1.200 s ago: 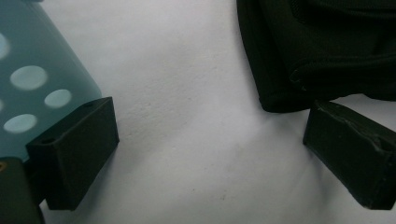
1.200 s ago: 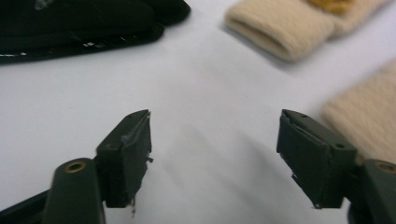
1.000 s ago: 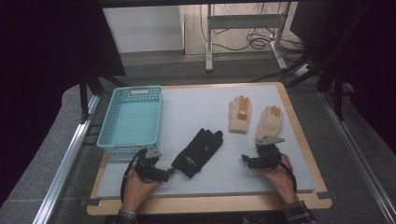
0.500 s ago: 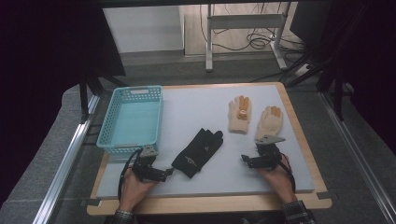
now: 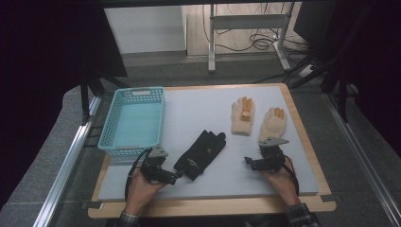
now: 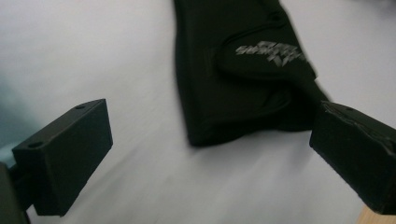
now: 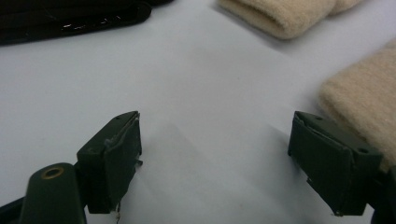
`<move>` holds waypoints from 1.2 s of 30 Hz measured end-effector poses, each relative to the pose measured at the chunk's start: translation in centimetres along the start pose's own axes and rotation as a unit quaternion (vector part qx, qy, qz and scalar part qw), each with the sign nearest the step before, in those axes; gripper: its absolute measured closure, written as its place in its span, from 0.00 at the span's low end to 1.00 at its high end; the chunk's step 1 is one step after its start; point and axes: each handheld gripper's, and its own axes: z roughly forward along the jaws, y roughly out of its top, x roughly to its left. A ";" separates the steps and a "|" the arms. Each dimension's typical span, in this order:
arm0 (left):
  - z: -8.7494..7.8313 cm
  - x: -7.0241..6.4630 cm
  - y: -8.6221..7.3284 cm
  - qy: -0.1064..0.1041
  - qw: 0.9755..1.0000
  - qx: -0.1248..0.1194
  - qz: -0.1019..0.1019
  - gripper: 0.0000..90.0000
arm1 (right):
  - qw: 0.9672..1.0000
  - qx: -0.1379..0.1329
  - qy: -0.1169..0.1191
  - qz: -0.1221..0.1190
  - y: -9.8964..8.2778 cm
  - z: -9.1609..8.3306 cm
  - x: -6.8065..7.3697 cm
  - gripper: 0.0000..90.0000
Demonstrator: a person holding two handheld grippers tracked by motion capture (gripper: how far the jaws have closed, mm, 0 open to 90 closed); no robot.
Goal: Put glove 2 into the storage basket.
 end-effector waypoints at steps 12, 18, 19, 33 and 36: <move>4.4 -2.4 5.6 0.010 0.999 0.031 0.038 0.00 | 1.000 0.000 0.000 0.000 0.0 0.0 0.0 0.19; 6.8 -2.1 6.8 0.021 0.998 0.060 0.021 0.00 | 1.000 0.000 0.000 0.000 0.0 0.0 0.0 0.19; 7.5 -1.7 6.9 0.022 0.997 0.072 0.019 0.00 | 1.000 0.000 0.000 0.000 0.0 0.0 0.0 0.19; 8.8 -2.7 6.7 0.038 0.992 0.116 0.045 0.06 | 1.000 0.000 0.000 0.000 0.0 0.0 0.0 0.19; 8.3 -2.3 6.9 0.043 0.992 0.116 0.038 0.21 | 1.000 -0.001 0.000 -0.001 0.0 0.0 0.0 0.19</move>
